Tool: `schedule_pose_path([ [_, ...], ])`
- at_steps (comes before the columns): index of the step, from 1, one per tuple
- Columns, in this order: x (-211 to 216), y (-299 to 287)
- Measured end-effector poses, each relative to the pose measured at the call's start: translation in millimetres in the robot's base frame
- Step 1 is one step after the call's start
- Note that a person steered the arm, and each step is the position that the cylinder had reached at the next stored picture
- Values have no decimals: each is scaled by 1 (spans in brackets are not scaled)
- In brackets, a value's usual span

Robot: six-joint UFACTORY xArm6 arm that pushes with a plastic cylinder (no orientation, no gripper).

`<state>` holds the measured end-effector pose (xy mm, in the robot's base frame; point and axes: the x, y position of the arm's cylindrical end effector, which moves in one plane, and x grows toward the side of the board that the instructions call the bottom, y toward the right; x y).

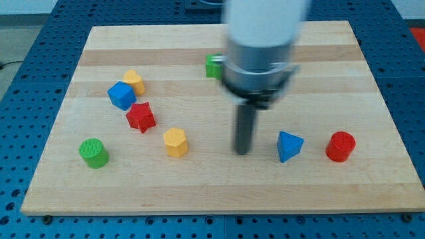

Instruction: Push the yellow hexagon to the left of the blue triangle

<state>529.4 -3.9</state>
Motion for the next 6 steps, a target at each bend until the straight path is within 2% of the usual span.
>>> schedule_pose_path([
  [1,48,-61],
  [2,48,-77],
  [3,7,-119],
  [4,-12,-165],
  [6,-2,-31],
])
